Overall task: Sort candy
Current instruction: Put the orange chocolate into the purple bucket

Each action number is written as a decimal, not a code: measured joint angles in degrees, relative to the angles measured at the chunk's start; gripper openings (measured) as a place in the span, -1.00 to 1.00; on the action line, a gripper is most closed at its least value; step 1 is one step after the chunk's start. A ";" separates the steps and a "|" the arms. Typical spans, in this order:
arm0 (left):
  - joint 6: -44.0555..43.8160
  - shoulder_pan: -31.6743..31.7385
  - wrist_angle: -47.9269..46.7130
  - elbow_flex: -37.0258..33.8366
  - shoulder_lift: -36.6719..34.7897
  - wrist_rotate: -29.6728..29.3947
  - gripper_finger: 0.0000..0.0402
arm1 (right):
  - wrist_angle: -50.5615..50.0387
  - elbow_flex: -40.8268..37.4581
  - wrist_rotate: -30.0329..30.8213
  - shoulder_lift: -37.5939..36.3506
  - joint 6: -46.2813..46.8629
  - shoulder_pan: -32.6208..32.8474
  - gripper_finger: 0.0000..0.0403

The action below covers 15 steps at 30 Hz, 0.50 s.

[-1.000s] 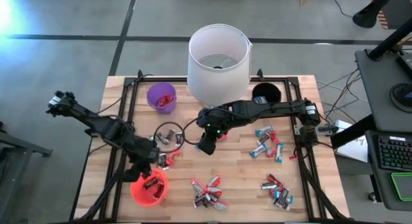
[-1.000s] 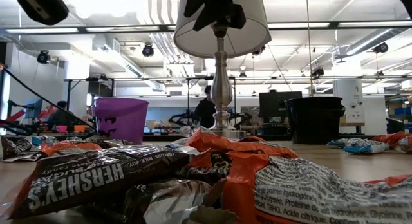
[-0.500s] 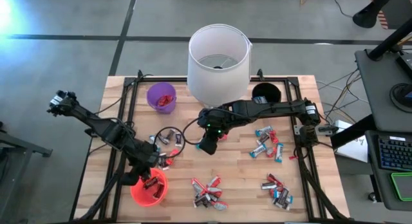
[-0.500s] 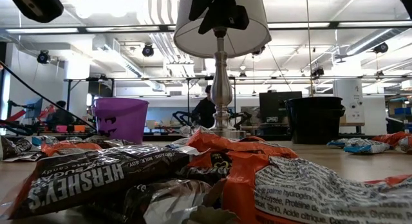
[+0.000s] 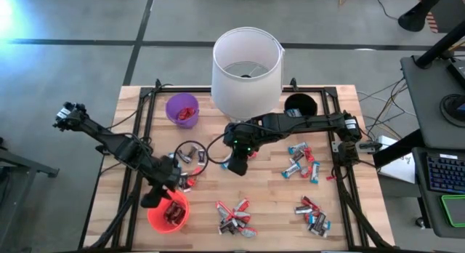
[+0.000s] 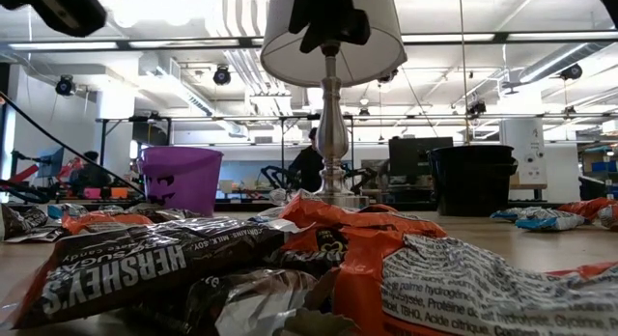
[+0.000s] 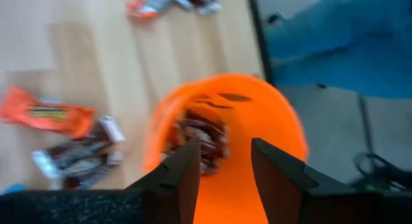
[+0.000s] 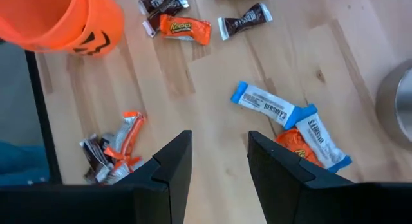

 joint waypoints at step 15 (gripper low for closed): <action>-4.07 0.37 -12.66 9.78 -0.37 -27.37 -0.39 | 1.71 -0.59 -1.39 0.20 -10.43 0.14 -0.31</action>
